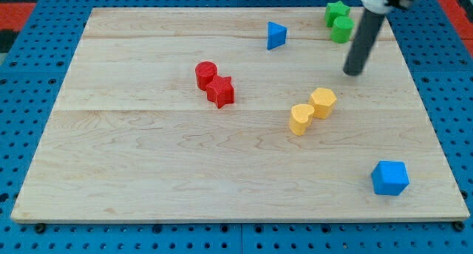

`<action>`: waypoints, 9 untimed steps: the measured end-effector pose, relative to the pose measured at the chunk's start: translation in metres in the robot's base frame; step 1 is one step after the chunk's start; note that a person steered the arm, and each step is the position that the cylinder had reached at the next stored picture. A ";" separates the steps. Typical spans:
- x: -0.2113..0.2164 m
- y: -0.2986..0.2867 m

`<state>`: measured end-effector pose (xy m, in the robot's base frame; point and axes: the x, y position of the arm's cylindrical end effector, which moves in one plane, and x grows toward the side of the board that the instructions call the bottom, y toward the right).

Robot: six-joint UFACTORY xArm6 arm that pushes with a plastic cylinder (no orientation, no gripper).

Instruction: Push the blue triangle towards top left

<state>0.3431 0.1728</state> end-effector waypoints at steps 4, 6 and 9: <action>-0.103 -0.186; -0.142 -0.213; -0.150 -0.311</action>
